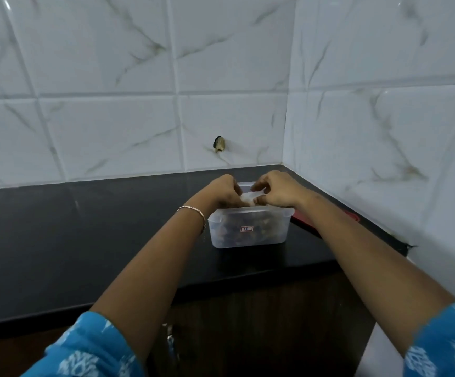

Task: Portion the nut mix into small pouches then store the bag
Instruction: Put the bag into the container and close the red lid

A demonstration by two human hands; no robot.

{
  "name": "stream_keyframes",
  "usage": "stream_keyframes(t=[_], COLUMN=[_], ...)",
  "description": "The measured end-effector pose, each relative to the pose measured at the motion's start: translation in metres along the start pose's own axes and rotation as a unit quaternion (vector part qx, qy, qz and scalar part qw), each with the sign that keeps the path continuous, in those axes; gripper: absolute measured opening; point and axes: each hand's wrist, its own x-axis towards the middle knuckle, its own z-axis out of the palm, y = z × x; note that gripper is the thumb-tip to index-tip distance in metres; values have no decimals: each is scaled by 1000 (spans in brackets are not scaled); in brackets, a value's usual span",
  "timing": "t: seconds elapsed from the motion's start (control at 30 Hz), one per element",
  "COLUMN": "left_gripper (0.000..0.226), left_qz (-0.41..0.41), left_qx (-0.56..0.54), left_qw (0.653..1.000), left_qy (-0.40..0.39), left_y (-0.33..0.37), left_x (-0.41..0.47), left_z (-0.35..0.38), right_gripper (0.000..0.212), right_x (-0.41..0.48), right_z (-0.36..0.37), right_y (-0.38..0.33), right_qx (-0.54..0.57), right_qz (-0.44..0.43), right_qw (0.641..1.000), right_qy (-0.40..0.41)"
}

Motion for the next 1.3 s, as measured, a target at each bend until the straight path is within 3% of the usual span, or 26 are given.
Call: stream_keyframes(t=[0.2, 0.3, 0.4, 0.47, 0.57, 0.67, 0.73, 0.77, 0.87, 0.93, 1.07, 1.2, 1.3], left_gripper=[39, 47, 49, 38, 41, 57, 66, 68, 65, 58, 12, 16, 25], left_qz=[-3, 14, 79, 102, 57, 17, -6, -21, -68, -98, -144, -163, -152], left_qx=[71, 88, 70, 53, 55, 24, -19, -39, -144, -274, -444, -530, -522], left_qw=[997, 996, 985, 970, 971, 972, 970, 969, 962, 936, 868, 819, 820], left_qy=[-39, -1, 135, 212, 224, 232, 244, 244, 220, 198, 170, 149, 177], left_y=[3, -3, -11, -17, -25, -29, -29, -29, -33, -35, -37, -36, -31], left_x=[9, 8, 0, -4, -4, -2, -2, -3, -1, -3, -16, -24, -25], left_z=[1, 3, 5, 8, 14, 19, 22, 22, 22, 20, 18, 17, 17], right_gripper=[35, 27, 22, 27, 54, 100, 126, 129, 102, 83, 64, 43, 33], right_x=[5, 3, -6, -17, -34, -49, -54, -55, -57, -56, -54, -51, -50], right_z=[-4, -2, -7, -12, -14, -3, 5, 7, 3, -3, -5, 2, 1], right_y=[-3, 6, 35, 63, 100, 122, 132, 135, 139, 136, 123, 107, 100], right_qx=[-52, -9, 44, 18, -77, -113, -118, -133, -188, -236, -343, -388, -417], right_qz=[-4, -38, -22, 18, 104, 183, 224, 233, 225, 195, 149, 114, 95], right_qw=[994, 999, 979, 973, 983, 977, 967, 962, 953, 949, 925, 913, 903], right_qy=[-92, 28, 198, 228, 134, 0, -40, -55, -76, -69, -61, -59, -55])
